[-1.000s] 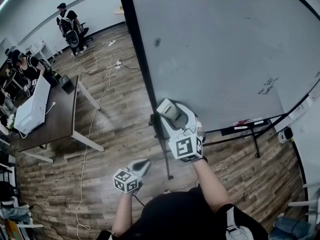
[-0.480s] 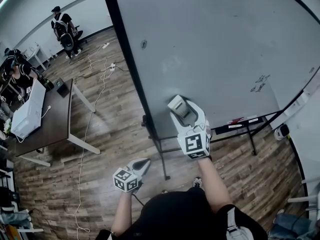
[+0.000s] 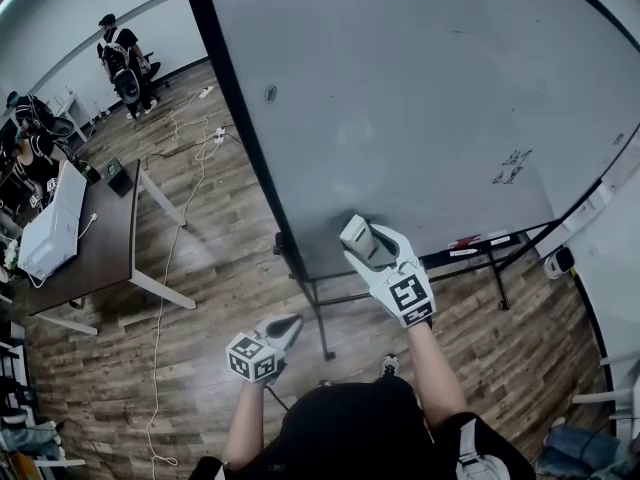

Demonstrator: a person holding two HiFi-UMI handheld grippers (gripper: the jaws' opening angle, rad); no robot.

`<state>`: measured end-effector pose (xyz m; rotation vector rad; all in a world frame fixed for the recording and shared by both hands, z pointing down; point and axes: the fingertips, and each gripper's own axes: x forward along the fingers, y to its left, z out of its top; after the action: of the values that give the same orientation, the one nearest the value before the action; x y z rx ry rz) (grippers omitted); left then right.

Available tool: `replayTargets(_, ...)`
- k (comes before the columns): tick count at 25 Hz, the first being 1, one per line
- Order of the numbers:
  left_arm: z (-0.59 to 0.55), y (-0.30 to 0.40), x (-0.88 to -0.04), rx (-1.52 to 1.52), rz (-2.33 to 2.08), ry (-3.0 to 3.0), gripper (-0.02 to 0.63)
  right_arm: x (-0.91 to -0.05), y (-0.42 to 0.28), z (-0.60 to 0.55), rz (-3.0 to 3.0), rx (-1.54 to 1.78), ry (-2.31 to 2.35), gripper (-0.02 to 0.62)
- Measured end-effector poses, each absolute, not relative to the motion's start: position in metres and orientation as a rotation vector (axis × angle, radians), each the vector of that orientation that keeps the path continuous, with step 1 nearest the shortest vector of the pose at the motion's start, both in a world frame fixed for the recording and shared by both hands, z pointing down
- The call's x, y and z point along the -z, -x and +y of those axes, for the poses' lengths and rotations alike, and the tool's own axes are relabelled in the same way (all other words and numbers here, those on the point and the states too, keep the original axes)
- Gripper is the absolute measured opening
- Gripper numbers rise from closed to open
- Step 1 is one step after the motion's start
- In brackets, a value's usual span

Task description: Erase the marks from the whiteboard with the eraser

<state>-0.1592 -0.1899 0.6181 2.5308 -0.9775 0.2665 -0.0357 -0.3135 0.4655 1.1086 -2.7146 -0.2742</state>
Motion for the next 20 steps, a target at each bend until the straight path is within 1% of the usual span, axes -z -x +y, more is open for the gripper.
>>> replayTargets(4, -0.193, 0.149, -0.617, -0.266, -0.980, -2.533, 0.011, -0.495, 0.027, -0.293, -2.790, 0.180, -0.995, 0.255)
replayTargets(13, -0.204, 0.138, -0.612, -0.233, -1.023, -2.514, 0.012, -0.578, 0.011, -0.259, -2.842, -0.164, -0.828, 0.258)
replayTargets(20, -0.209, 0.123, -0.615, -0.221, -1.034, -2.503, 0.011, -0.596, 0.002, -0.260, -2.830, -0.192, -0.752, 0.258)
